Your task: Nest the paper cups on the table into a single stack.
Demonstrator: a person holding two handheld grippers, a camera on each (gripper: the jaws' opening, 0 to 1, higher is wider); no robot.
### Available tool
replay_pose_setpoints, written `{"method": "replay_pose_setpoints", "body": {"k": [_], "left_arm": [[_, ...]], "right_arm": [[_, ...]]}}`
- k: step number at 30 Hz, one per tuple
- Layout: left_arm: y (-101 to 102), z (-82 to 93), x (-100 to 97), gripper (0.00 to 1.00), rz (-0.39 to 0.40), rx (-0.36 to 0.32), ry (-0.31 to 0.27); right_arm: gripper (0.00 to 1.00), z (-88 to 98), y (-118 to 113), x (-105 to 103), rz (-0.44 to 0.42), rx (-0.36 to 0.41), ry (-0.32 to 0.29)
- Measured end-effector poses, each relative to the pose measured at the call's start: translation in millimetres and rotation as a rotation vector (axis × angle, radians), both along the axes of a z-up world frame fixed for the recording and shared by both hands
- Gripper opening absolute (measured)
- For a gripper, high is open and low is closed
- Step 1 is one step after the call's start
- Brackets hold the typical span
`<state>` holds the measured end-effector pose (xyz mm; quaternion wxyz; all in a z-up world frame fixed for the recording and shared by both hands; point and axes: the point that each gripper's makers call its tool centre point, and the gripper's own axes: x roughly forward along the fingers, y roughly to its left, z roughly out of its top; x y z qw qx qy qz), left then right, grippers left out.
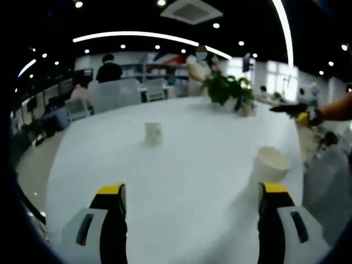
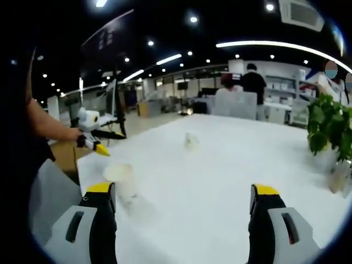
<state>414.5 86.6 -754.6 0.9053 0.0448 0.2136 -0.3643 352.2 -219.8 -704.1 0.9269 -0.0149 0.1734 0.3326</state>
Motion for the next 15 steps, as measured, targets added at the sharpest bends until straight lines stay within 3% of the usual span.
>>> {"method": "replay_pose_setpoints", "body": {"k": [7,15], "left_arm": [[-14.6,-10.9,37.1,0.99,-0.006,-0.03,0.012],[-34.4,-21.1,80.4,0.99,-0.035,-0.037,-0.024]], "right_arm": [[1.0,-2.5,-8.0,5.8,-0.027,-0.011,0.005],[1.0,-7.0,-11.5,10.4,-0.041,-0.019,0.02]]}}
